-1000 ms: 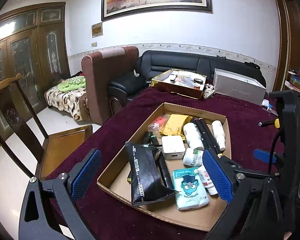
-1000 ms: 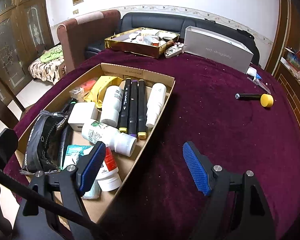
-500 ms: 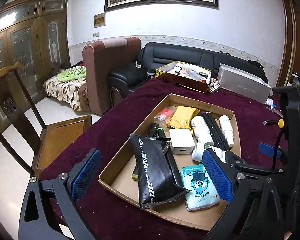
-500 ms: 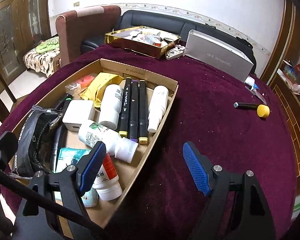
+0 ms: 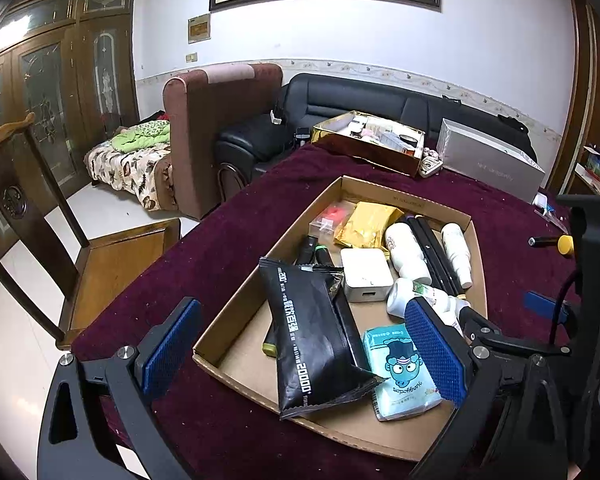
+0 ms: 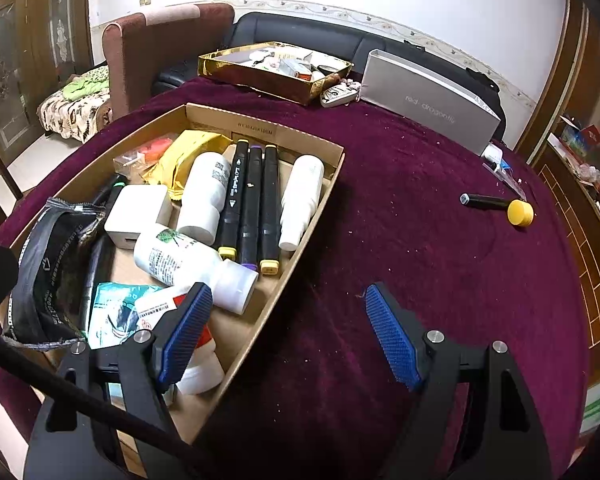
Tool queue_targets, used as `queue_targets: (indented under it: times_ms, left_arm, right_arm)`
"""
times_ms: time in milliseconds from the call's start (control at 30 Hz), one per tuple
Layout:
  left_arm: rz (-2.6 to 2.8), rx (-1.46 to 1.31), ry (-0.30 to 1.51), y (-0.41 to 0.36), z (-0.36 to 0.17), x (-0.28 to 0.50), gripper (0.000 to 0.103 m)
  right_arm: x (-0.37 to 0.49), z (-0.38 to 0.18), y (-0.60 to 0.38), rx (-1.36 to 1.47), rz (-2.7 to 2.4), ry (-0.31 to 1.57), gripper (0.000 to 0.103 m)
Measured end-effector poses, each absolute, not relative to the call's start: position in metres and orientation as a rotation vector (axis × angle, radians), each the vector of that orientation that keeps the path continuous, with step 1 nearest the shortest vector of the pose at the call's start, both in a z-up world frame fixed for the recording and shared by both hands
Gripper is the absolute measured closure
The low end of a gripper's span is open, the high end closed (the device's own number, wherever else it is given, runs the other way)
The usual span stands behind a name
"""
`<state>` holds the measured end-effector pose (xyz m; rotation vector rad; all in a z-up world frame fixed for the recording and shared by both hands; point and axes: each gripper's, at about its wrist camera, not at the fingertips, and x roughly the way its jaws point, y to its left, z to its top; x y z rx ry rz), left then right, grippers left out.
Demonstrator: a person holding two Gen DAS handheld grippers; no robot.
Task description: Organize objects
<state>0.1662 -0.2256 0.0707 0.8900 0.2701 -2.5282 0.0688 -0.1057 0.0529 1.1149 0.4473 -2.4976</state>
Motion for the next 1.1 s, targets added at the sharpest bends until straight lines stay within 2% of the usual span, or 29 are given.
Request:
queue_targets:
  times_ms: [433,733,1100]
  left_arm:
    - [-2.55,0.956,0.23,-0.206,0.072,0.154,0.004]
    - [-2.559,1.028,0.233,-0.188,0.07,0.143,0.004]
    - [-2.553,1.064,0.196,-0.166,0.074,0.132,0.004]
  right_arm:
    - [0.072,0.051,-0.094,1.075,-2.5,0.467,0.023]
    - [0.062,0.052,-0.072,1.076,-2.499,0.411,0.022]
    - [0.05,0.055,-0.048,1.042,-2.525,0.459,0.022]
